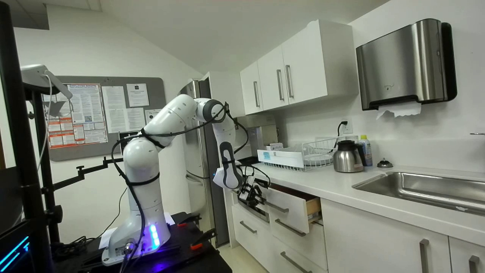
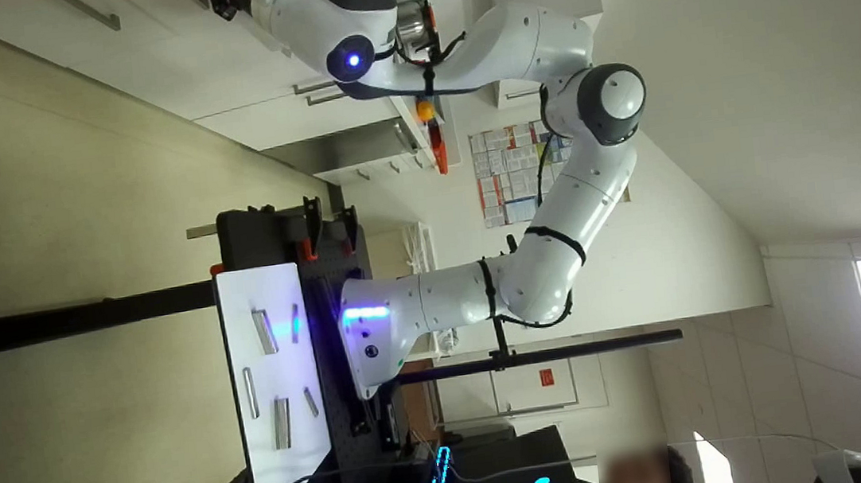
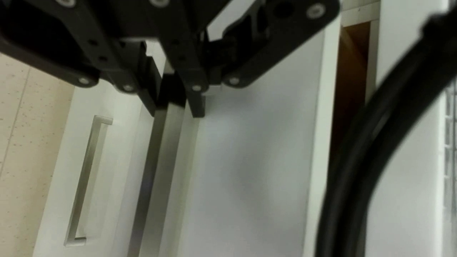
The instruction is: Open the top drawer at the center
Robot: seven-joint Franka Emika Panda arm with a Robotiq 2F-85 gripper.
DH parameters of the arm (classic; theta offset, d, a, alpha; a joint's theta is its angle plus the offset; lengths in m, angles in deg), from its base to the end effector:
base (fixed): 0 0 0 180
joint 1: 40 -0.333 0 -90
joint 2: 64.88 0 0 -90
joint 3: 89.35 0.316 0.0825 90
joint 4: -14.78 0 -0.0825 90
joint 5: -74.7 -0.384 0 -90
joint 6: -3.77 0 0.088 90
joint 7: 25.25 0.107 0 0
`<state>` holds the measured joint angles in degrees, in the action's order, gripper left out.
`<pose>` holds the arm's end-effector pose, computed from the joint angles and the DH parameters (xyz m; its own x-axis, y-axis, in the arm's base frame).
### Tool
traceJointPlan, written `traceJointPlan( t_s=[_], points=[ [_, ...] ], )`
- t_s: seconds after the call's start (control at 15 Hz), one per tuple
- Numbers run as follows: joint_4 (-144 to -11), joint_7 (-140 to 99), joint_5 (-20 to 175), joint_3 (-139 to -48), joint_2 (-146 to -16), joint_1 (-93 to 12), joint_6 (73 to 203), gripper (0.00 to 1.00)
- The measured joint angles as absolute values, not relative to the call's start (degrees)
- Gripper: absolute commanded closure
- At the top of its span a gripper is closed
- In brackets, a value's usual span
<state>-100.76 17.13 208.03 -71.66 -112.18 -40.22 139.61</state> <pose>0.5106 0.1741 0.0332 0.0778 0.9659 -0.2469 0.6610 0.1355 0.7381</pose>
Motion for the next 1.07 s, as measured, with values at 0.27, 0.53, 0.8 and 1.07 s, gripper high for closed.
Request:
traceJointPlan(
  t_s=[0.27, 0.53, 0.8, 1.07],
  points=[
    [-103.93, 17.86, 206.17, -70.95, -110.24, -39.95, 140.13, 0.94],
    [-108.03, 17.83, 202.29, -70.33, -107.41, -39.92, 141.78, 0.94],
    [-112.68, 15.69, 195.71, -70.14, -102.87, -39.87, 146.9, 0.94],
    [-116.82, 9.15, 187.62, -68.58, -96.3, -40.3, 153.74, 0.94]
  ],
)
